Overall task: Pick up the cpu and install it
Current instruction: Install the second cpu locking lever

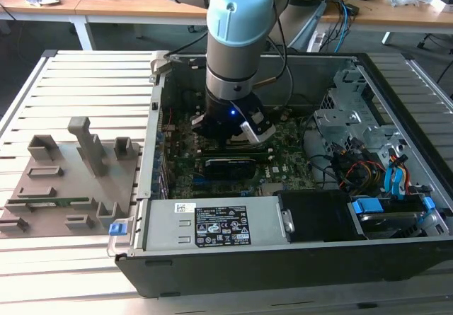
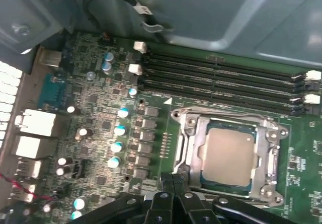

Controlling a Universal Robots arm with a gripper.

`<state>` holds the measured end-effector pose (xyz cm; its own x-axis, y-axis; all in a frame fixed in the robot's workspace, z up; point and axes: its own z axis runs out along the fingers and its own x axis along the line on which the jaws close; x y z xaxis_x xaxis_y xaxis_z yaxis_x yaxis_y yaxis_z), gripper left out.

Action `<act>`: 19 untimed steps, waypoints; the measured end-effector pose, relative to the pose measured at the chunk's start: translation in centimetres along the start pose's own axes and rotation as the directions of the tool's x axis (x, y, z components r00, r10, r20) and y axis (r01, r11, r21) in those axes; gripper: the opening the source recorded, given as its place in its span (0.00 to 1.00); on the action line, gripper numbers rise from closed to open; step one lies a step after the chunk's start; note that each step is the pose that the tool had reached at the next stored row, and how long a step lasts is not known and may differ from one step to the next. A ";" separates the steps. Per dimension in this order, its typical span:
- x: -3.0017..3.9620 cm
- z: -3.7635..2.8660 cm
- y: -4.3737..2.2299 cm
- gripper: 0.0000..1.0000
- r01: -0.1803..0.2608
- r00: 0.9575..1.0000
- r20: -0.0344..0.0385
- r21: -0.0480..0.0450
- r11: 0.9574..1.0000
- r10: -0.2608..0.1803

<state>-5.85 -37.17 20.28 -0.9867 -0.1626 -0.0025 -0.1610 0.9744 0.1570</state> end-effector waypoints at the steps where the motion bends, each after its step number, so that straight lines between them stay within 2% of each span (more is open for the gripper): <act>1: -0.12 -0.05 0.05 0.11 0.000 1.000 0.000 0.001 1.000 0.000; 3: -0.34 -0.48 0.18 0.11 0.000 1.000 0.000 0.002 1.000 0.000; 5: -0.60 -1.52 0.40 0.11 0.000 1.000 0.000 0.002 1.000 0.000; 6: -0.87 -1.72 0.54 0.11 0.000 1.000 -0.001 0.004 1.000 0.000; 8: -1.81 -1.78 0.92 0.11 0.000 1.000 -0.002 0.013 1.000 0.000; 11: -3.67 -1.69 1.59 0.11 -0.001 1.000 -0.005 0.024 1.000 0.001; 12: -3.97 -1.64 1.86 0.11 -0.001 1.000 -0.005 0.026 1.000 0.001; 15: -4.44 -1.57 2.58 0.11 -0.001 1.000 -0.007 0.034 0.999 0.001; 17: -4.58 -1.54 3.12 0.11 -0.001 1.000 -0.009 0.046 0.999 0.001; 19: -4.62 -1.70 3.38 0.11 -0.001 1.000 -0.009 0.049 0.999 0.002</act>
<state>-1.80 -33.38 22.50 -0.9867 -0.1624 0.0069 -0.1607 0.9811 0.1080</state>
